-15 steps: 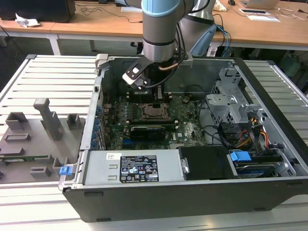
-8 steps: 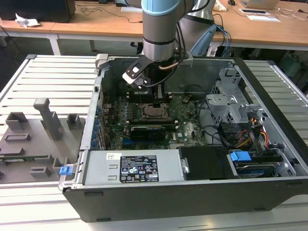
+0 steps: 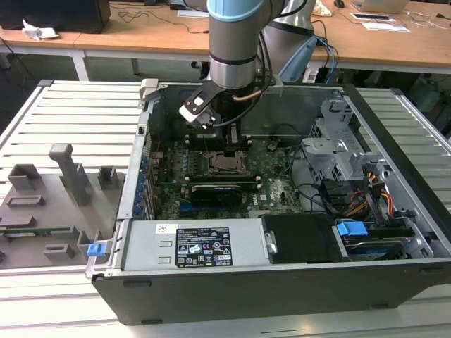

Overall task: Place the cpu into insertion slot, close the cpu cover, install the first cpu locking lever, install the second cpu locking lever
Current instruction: 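Install the first cpu locking lever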

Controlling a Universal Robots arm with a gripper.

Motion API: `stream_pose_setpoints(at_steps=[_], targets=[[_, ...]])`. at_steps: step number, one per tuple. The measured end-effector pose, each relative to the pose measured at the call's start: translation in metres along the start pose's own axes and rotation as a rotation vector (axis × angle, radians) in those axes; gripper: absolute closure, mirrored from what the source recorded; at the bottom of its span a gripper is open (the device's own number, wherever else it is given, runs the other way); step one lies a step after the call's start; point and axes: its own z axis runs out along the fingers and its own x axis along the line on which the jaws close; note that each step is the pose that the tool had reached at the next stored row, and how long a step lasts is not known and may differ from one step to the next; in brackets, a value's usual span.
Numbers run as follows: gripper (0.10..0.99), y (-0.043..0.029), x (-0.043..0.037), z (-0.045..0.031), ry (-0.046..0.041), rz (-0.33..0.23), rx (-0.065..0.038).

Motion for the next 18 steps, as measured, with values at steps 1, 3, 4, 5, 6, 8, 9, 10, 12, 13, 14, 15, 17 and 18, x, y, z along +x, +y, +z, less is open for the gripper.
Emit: stream_pose_setpoints(at_steps=[1, 3, 4, 5, 6, 8, 9, 10, 12, 13, 14, 15, 17, 18], targets=[[0.980, 0.0000, 0.0000, -0.0001, 0.0000, 0.000, 0.000], [0.980, 0.0001, 0.0000, -0.0012, 0.0001, 0.000, 0.000], [0.980, 0.0001, 0.0000, -0.0013, 0.0001, 0.000, 0.000], [0.980, 0.0001, 0.0000, -0.0015, 0.0000, 0.000, 0.000], [0.980, 0.0001, 0.0000, -0.0019, -0.0001, 0.000, 0.000], [0.980, 0.0002, 0.0001, -0.0029, 0.0002, 0.000, 0.000], [0.980, 0.0002, 0.0001, -0.0030, 0.0002, 0.000, 0.000], [0.980, 0.0002, 0.0000, -0.0031, 0.0002, 0.000, 0.000], [0.980, 0.0002, 0.0000, -0.0033, 0.0001, 0.000, 0.000], [0.980, 0.0002, 0.0000, -0.0035, 0.0001, 0.000, 0.000], [0.980, 0.0002, 0.0000, -0.0036, 0.0000, 0.000, 0.000], [0.980, 0.0002, 0.0000, -0.0037, 0.0000, 0.000, 0.000], [0.980, 0.0002, 0.0000, -0.0041, 0.0000, 0.000, 0.000], [0.980, 0.0002, 0.0000, -0.0045, 0.0001, 0.000, 0.000]])
